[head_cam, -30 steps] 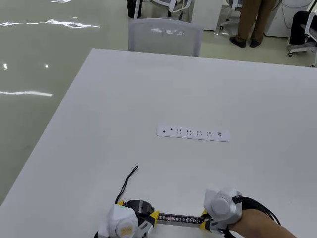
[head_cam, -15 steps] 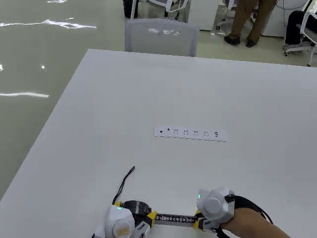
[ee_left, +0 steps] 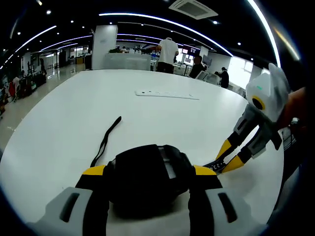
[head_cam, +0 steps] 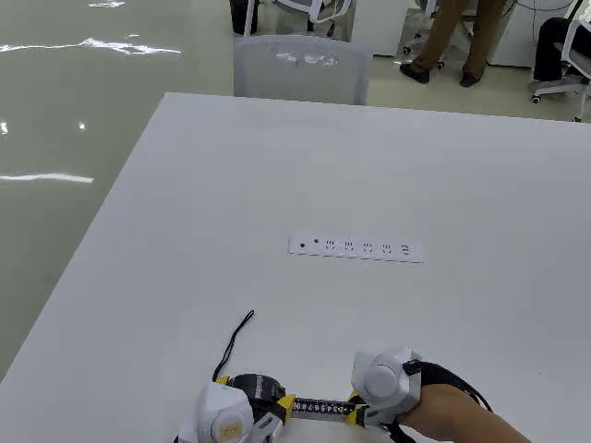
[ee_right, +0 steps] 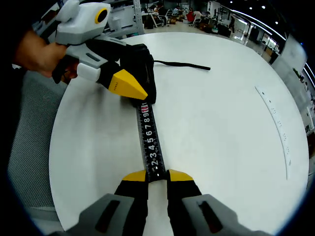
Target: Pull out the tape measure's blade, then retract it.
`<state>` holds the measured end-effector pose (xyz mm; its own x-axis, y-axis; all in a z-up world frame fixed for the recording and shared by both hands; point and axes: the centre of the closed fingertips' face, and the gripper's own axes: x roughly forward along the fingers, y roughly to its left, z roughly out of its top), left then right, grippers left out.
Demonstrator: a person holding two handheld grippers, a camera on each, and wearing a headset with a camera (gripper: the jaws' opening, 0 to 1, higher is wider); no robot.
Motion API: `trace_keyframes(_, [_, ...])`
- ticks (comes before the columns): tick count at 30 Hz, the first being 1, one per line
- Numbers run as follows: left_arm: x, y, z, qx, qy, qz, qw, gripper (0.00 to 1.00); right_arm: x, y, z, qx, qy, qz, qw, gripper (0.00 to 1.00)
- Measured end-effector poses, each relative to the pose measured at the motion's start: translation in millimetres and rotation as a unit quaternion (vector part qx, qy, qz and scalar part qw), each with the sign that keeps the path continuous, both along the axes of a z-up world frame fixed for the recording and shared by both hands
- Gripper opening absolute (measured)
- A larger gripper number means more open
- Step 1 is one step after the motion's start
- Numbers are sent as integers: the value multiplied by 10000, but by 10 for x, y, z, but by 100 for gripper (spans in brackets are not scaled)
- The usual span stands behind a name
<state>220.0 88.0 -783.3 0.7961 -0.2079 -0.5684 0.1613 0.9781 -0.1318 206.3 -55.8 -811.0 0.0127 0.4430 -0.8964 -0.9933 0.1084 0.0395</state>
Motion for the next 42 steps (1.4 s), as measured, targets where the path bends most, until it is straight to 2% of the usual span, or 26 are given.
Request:
trace_keyframes(13, [-9,-7,25,-3,-23,11,10000,62,20,118,19,78,39,-119,9999,14])
trace_keyframes(20, [-22,-15,57,-23,-16,19,10000,62,24,221,4,122,40,-59,9999,14])
trace_keyframes(35, [-3,-2,8,-44,1,12,10000,62,-46,404,62,178,18,68,9998,14])
trace_keyframes(42, [5,10,-10,-53,3,14,10000,62,-33,460,24,209,30,96,9997,14])
